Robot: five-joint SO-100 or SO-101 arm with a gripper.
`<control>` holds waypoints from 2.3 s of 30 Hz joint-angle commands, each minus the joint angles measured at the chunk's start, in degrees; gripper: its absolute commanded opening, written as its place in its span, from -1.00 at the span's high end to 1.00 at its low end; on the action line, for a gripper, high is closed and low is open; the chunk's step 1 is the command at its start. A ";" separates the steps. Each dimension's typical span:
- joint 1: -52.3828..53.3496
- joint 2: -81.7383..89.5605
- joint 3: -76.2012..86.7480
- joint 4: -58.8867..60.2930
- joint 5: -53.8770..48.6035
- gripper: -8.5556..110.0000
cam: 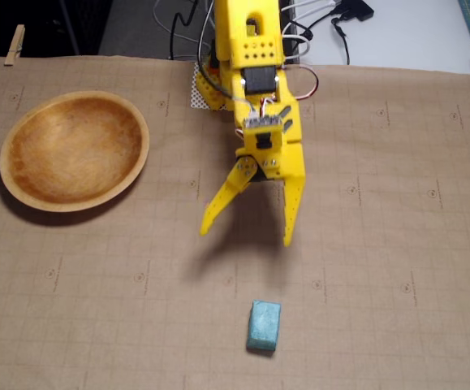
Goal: Grasp a blue block and put it in the bowl.
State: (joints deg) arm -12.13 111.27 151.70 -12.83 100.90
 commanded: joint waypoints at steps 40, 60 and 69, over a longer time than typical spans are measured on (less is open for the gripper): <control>-0.62 -44.12 -26.89 -24.35 0.70 0.08; 0.62 -54.40 -35.95 -24.35 0.62 0.08; 0.53 -54.23 -35.86 -23.91 0.62 0.10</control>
State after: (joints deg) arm -12.13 55.46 118.21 -35.68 100.99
